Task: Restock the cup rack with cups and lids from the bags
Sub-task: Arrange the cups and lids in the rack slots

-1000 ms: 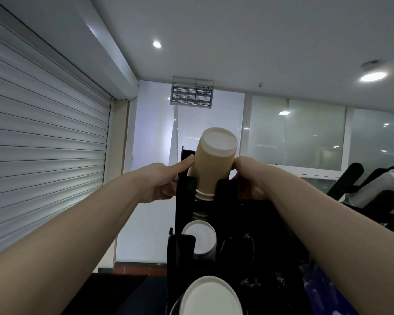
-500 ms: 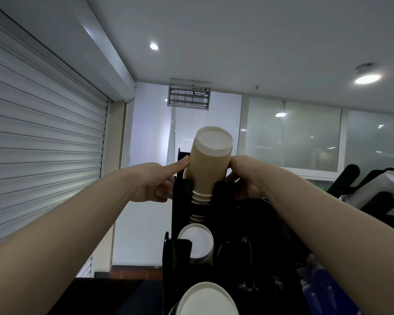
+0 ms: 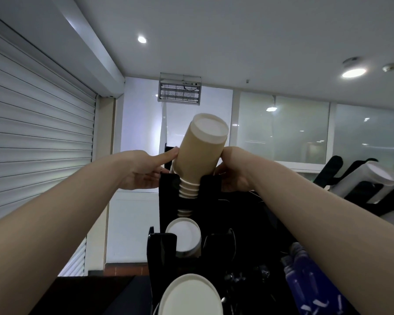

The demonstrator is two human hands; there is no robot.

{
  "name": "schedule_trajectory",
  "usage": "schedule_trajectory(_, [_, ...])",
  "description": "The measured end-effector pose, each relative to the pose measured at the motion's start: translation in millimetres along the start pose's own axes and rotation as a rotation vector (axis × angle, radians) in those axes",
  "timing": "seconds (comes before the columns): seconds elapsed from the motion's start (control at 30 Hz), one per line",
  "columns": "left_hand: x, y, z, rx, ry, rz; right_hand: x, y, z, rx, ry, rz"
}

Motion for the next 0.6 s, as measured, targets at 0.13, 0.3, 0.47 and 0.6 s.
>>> schedule_trajectory(0.13, [-0.9,0.7,1.3,0.036,-0.026,0.038,1.5,1.4,-3.6,-0.025,-0.017,0.012])
schedule_trajectory(0.3, [-8.4,-0.6,1.2,0.081,-0.151,0.075,1.9,-0.2,-5.4,0.009,-0.027,0.065])
schedule_trajectory(0.47, [-13.3,-1.2,-0.1,0.085,-0.176,0.033,-0.6,-2.3,-4.4,0.017,-0.003,0.064])
schedule_trajectory(0.6, [-10.6,-1.8,-1.2,0.059,-0.136,0.046,5.4,-4.4,-8.1,0.033,0.027,-0.023])
Point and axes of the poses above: each hand's wrist, its own z-axis towards the middle knuckle, its own x-axis out of the back of the hand, y = z × x, the point moved 7 cm from there along z, towards the middle knuckle, and after that the axes turned 10 degrees about -z, right-handed, at the moved point
